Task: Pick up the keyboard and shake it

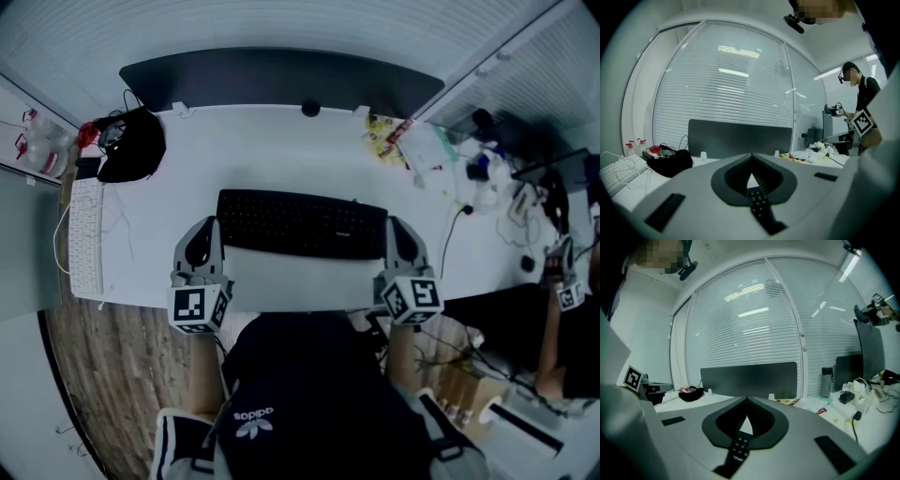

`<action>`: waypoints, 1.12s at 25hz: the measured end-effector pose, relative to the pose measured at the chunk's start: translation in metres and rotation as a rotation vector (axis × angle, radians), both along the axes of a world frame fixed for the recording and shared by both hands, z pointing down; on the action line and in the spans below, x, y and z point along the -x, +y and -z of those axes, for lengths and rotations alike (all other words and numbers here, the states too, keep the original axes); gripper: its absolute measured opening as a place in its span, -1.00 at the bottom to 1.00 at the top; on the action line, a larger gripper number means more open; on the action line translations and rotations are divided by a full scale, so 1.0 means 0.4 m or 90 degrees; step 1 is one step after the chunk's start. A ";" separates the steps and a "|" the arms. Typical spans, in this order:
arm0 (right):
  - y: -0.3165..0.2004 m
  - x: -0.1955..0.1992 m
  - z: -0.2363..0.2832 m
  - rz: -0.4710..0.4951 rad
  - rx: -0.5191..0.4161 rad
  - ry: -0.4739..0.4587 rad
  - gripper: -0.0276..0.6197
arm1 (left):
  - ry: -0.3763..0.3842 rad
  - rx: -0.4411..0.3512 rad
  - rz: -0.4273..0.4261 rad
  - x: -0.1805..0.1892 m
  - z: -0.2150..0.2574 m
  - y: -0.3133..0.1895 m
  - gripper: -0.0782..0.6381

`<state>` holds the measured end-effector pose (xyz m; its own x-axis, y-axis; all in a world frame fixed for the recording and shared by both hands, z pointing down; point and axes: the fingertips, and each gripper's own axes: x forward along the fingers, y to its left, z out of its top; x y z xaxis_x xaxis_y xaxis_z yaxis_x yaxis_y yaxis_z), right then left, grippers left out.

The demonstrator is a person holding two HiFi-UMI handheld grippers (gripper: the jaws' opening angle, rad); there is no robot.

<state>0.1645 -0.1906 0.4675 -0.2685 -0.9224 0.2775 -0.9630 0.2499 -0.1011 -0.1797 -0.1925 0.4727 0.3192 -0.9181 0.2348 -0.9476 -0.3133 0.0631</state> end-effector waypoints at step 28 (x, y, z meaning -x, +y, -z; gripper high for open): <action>-0.056 -0.117 -0.192 -0.019 0.126 0.029 -0.51 | 0.024 0.207 -0.003 0.023 -0.278 -0.083 -0.26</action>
